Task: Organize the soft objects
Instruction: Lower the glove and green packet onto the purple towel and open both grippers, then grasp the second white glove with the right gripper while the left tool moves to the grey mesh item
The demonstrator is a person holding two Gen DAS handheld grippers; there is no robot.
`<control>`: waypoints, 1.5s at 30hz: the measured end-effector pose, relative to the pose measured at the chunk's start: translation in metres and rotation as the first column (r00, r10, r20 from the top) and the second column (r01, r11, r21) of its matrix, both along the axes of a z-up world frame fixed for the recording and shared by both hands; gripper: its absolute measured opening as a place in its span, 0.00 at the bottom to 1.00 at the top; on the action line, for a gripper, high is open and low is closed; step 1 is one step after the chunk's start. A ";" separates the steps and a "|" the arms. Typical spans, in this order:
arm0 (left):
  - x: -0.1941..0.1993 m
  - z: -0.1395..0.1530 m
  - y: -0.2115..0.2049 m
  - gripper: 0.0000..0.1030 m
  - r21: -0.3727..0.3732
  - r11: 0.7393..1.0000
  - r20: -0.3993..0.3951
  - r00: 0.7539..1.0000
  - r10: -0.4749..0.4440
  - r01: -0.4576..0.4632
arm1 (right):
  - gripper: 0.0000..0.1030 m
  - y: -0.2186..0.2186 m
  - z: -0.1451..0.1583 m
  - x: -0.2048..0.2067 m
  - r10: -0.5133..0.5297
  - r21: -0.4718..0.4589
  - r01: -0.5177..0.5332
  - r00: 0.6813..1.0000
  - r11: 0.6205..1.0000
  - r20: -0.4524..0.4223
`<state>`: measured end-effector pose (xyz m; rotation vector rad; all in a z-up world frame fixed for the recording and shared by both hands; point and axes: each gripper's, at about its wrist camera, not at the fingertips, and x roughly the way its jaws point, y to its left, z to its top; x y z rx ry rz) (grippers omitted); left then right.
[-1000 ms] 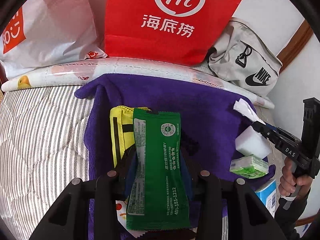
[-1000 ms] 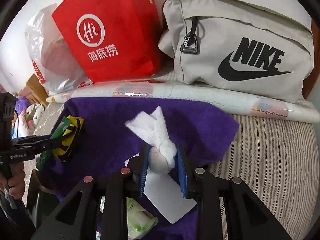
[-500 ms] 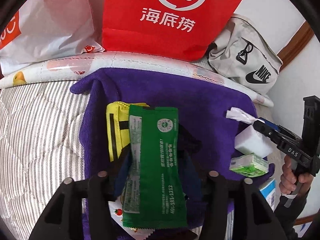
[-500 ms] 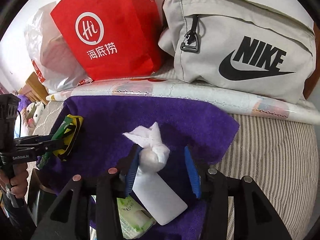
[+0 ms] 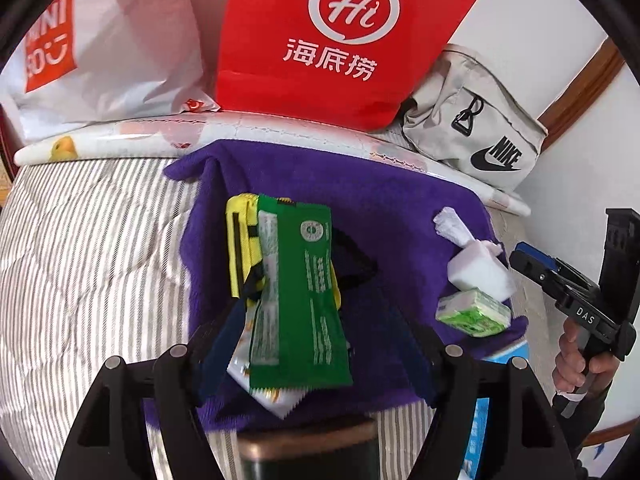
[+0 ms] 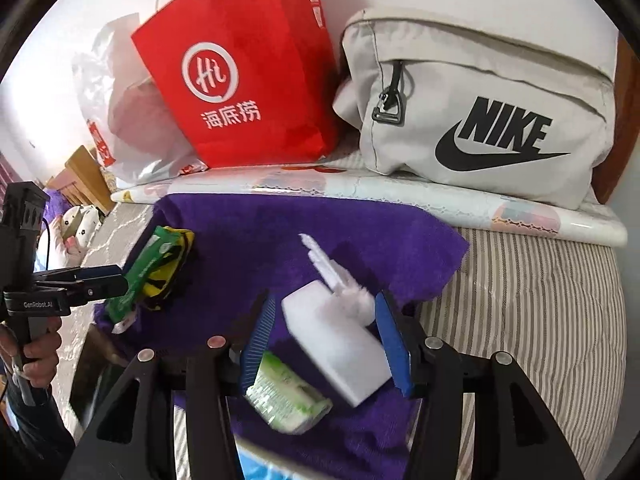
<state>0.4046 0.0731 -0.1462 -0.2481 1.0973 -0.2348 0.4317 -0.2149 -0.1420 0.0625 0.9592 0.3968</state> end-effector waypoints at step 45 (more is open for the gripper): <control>-0.253 -0.038 0.011 0.68 -0.058 0.998 0.017 1.000 0.014 -0.013 | 0.50 0.064 -0.068 -0.270 0.106 0.027 -0.106 0.994 0.994 -0.032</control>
